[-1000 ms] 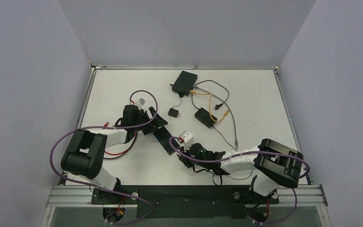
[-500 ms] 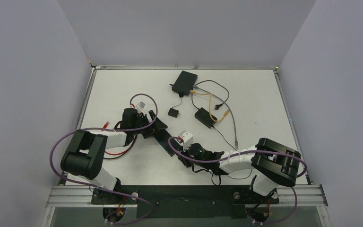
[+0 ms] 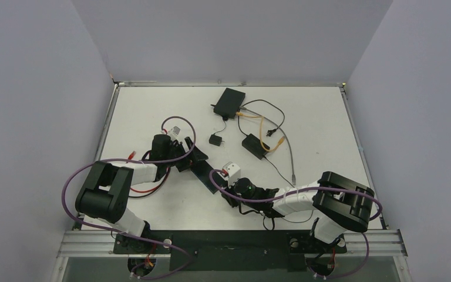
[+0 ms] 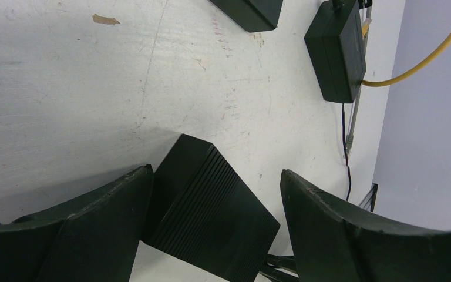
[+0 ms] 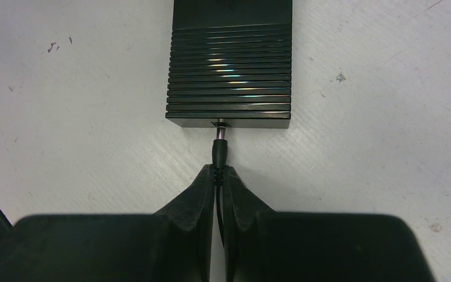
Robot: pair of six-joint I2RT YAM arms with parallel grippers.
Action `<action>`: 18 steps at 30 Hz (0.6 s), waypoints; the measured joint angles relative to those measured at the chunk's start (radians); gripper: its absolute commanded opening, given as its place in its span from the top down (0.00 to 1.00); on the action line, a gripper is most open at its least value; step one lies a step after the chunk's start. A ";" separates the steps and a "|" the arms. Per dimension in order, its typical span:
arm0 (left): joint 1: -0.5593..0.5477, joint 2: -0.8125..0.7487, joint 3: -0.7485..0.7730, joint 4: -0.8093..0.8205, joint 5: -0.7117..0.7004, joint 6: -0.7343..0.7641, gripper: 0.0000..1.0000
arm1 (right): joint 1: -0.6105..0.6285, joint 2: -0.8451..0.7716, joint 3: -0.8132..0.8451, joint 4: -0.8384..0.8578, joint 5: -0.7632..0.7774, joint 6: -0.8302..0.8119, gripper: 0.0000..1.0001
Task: Insert the plug into the switch port
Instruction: Insert the power into the switch port.
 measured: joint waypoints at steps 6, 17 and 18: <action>0.000 0.000 0.000 0.001 0.000 0.000 0.23 | 0.002 -0.006 -0.002 0.001 0.008 -0.003 1.00; 0.001 0.000 0.000 0.001 0.000 0.001 0.23 | 0.002 -0.006 -0.002 0.001 0.019 -0.011 1.00; 0.001 0.000 0.000 0.001 0.000 0.002 0.23 | 0.002 -0.006 -0.002 0.001 0.022 -0.011 1.00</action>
